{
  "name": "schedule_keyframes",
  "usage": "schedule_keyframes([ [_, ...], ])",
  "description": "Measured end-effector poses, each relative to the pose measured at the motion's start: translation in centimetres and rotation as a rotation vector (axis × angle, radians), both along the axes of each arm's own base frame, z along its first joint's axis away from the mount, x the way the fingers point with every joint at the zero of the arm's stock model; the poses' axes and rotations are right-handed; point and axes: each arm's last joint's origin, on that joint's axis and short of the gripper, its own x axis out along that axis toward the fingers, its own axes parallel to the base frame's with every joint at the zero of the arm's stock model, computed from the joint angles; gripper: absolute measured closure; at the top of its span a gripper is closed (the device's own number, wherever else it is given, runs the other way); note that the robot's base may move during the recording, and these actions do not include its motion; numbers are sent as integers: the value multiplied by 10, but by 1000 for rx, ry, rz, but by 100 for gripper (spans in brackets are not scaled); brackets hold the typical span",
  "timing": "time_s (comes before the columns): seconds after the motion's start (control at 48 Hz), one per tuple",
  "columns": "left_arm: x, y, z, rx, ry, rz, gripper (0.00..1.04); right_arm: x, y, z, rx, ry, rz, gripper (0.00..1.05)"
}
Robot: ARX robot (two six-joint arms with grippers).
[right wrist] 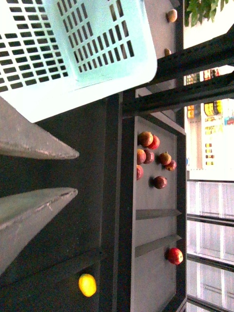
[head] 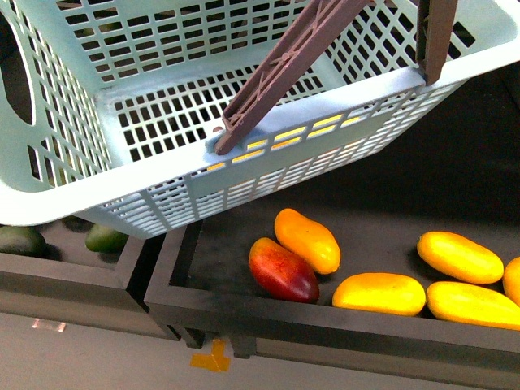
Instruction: Pick lemon and mango into basket
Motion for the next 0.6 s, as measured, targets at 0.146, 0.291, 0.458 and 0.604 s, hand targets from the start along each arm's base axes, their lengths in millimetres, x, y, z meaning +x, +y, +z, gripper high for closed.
schedule_keyframes([
  [0.146,0,0,0,-6,4,-5,91,-24,-9,-19,-16,4,8,103],
  [0.291,0,0,0,-2,2,-2,91,-41,-15,-32,-19,9,5,103],
  [0.458,0,0,0,-5,4,-4,91,-61,-25,-44,-19,5,26,103],
  [0.604,0,0,0,-2,2,1,91,-75,-30,-52,-19,6,1,103],
])
